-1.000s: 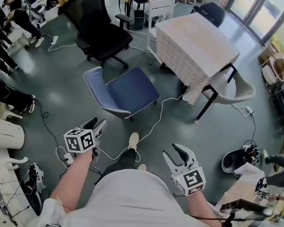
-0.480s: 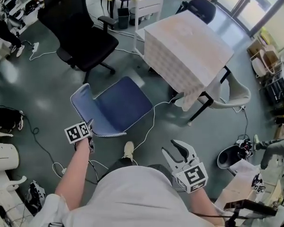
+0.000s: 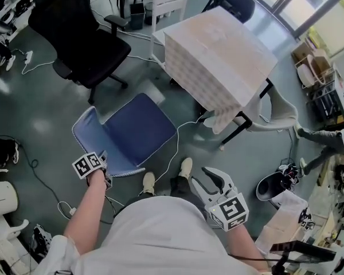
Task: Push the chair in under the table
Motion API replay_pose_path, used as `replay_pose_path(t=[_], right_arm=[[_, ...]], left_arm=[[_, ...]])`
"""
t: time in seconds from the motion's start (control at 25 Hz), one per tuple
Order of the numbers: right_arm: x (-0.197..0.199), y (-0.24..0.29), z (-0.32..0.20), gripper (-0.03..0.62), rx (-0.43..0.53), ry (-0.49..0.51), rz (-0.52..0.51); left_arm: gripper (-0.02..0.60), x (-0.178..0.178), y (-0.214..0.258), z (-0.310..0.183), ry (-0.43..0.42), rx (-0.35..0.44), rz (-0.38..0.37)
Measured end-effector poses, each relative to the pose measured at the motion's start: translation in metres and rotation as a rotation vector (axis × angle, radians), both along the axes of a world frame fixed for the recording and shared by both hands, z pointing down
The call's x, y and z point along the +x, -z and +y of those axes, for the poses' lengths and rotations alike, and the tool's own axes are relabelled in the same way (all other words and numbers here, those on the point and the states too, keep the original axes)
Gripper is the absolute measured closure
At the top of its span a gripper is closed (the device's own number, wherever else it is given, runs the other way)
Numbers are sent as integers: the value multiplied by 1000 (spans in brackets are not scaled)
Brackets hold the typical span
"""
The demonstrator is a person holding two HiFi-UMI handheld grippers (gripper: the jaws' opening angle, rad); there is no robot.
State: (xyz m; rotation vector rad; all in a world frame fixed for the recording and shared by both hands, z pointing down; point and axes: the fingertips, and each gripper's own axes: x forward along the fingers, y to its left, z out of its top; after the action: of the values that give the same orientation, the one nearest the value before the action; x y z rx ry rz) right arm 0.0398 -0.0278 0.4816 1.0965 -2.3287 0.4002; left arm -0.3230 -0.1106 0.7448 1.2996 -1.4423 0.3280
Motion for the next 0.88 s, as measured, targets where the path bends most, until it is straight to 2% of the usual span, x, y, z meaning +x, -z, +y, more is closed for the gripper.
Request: replay_pose_path(t=[0.08, 0.2, 0.4, 0.64, 0.88], right_arm=[[2, -6, -10, 427, -9, 19, -5], [13, -10, -28, 427, -11, 41, -19], [40, -9, -69, 427, -28, 94, -31], [78, -6, -118, 427, -28, 150, -39], [106, -6, -151, 427, -30, 175, -46]], left_arm=[[443, -5, -4, 2, 30, -35, -44], [482, -5, -6, -3, 68, -57, -70], [497, 7, -1, -6, 105, -76, -65], [500, 56, 0, -23, 123, -70, -57], [500, 102, 4, -59, 138, -65, -42]])
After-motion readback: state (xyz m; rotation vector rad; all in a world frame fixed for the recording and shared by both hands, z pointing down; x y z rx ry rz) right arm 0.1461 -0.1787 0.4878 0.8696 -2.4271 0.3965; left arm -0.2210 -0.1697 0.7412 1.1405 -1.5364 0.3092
